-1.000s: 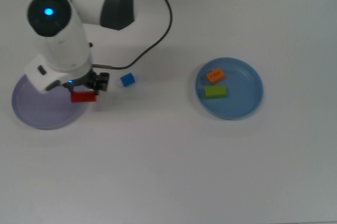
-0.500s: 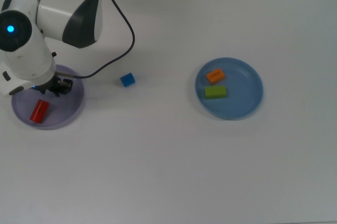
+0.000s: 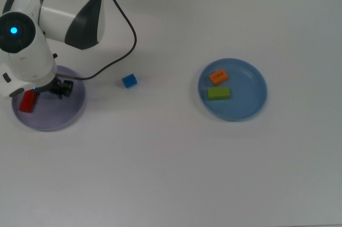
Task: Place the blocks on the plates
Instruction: 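Release the red block on the lavender plate and lift the gripper, then move the gripper to the blue block and grasp it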
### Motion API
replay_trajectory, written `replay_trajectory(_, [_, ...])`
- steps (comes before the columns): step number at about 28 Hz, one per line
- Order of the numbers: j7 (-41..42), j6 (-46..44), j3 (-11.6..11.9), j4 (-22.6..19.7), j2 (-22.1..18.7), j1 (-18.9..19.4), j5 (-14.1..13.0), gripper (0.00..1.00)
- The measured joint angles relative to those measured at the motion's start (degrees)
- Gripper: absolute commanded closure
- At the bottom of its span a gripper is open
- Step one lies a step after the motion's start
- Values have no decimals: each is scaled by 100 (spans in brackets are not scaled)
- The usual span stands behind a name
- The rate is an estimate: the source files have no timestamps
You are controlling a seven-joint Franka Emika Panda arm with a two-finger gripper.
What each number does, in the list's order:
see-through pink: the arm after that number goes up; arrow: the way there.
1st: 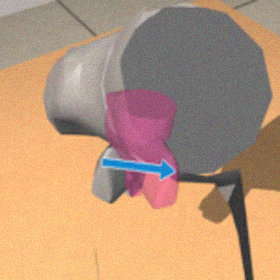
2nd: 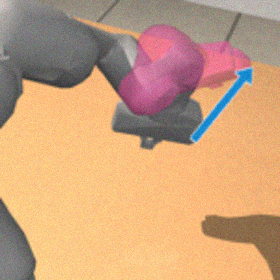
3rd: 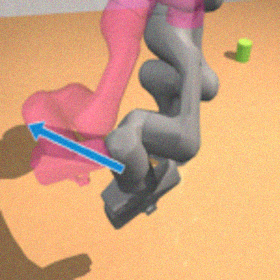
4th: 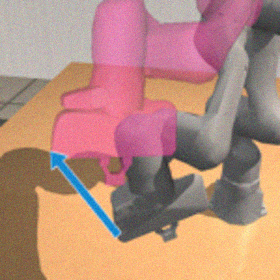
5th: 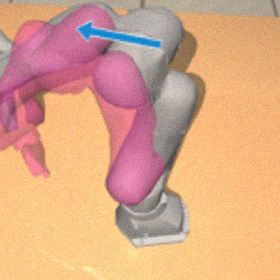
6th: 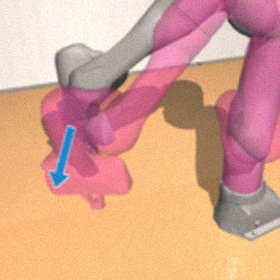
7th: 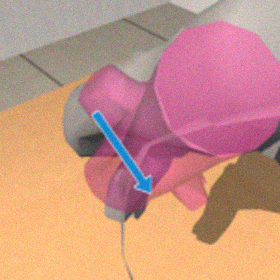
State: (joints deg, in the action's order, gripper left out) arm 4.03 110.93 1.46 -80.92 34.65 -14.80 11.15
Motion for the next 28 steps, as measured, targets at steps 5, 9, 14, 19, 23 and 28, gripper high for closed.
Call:
replay_trajectory(5, [0,-1,-27,8,-188,46,0,0])
replay_trajectory(9, [1,-165,-65,8,-338,114,0,0])
replay_trajectory(14, [444,-708,-337,6,-495,169,0,0])
replay_trajectory(19, [1203,-1357,-595,-1,-526,272,4,0])
replay_trajectory(23, [1612,-1855,-627,-17,-525,518,79,0])
replay_trajectory(28, [1710,-2187,-632,-74,-515,881,218,0])
